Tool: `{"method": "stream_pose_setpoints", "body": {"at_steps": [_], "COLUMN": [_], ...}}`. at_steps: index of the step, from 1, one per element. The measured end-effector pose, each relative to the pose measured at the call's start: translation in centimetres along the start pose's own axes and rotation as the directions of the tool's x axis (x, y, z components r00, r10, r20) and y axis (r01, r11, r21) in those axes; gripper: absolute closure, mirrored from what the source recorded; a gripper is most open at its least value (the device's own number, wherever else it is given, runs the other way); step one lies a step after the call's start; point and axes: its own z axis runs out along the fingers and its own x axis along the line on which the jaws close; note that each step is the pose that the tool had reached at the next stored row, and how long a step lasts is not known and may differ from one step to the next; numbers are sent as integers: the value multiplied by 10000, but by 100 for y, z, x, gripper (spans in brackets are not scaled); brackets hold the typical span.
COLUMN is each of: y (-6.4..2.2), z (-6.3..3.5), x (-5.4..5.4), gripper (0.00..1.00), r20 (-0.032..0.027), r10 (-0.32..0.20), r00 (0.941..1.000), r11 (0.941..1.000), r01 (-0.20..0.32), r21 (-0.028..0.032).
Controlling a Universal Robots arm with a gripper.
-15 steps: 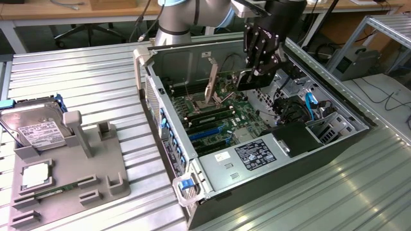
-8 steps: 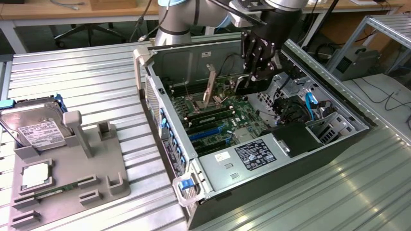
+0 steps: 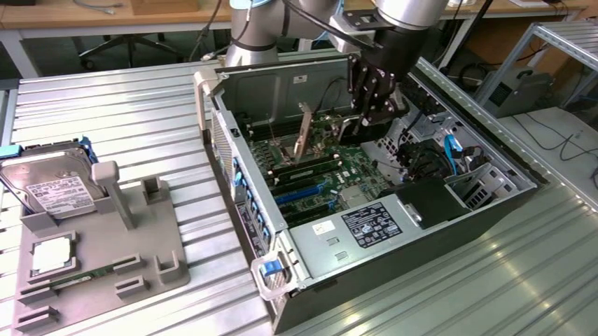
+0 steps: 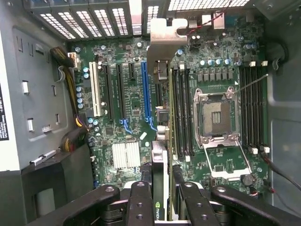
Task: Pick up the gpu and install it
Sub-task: 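Insert the gpu into the slot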
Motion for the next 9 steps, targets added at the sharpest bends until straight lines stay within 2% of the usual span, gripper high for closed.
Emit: {"method": "stream_pose_setpoints", "body": {"at_steps": [9], "y": [4], "z": [135], "x": [4], "gripper": [73], "r20": [0], "r10": [-41], "r00": [10000], "r11": [10000], "r01": [41], "r21": [-1]}}
